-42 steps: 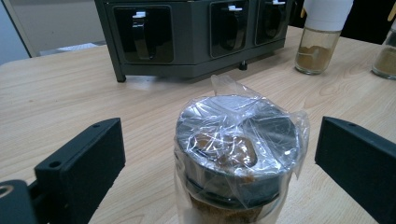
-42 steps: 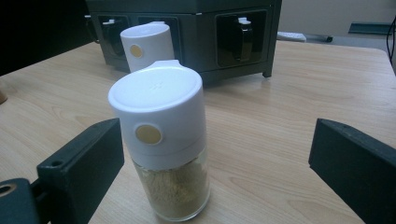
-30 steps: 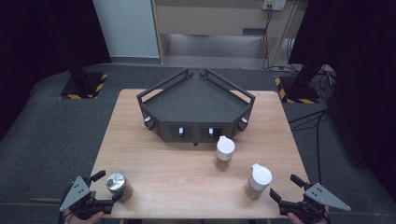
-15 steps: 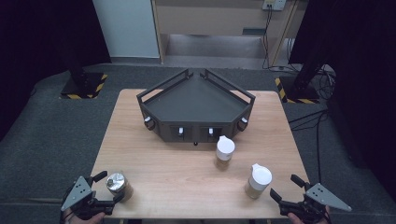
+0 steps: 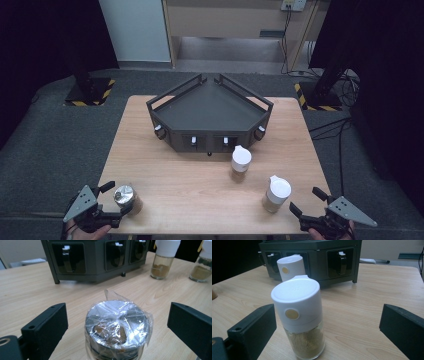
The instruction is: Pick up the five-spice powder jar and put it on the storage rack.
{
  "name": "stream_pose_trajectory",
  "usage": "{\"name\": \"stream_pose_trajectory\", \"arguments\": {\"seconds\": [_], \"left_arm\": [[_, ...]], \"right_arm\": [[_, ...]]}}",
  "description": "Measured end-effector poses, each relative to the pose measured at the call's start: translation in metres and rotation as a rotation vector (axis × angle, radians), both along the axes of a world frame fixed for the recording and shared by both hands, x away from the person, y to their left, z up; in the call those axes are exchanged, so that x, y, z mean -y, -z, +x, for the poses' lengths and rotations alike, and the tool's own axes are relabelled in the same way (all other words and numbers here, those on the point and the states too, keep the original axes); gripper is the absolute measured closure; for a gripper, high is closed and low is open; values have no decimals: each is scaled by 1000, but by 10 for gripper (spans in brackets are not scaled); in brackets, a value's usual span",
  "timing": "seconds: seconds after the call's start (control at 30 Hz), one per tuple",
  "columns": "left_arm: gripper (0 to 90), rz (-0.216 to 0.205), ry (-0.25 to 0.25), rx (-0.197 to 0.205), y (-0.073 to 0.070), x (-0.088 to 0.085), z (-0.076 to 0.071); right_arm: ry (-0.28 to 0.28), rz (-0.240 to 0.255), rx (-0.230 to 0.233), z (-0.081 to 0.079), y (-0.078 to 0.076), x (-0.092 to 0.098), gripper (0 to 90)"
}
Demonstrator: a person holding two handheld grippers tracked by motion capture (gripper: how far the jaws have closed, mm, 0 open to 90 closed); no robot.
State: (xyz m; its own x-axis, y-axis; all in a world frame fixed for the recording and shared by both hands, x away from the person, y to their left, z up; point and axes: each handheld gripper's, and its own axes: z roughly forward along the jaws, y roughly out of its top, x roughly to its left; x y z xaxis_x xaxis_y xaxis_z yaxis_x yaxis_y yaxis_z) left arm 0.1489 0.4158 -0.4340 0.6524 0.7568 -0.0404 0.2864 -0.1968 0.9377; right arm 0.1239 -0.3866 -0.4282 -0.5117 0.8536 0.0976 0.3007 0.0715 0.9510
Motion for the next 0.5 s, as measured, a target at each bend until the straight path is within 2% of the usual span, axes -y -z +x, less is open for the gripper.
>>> {"name": "stream_pose_trajectory", "arguments": {"seconds": [0.23, 0.5], "left_arm": [[40, -4, 38, -33, -6, -2, 14], [146, 0, 83, -75, -6, -4, 29]], "right_arm": [[8, -2, 2, -1, 0, -3, 7], [16, 6, 6, -2, 1, -3, 7]]}}
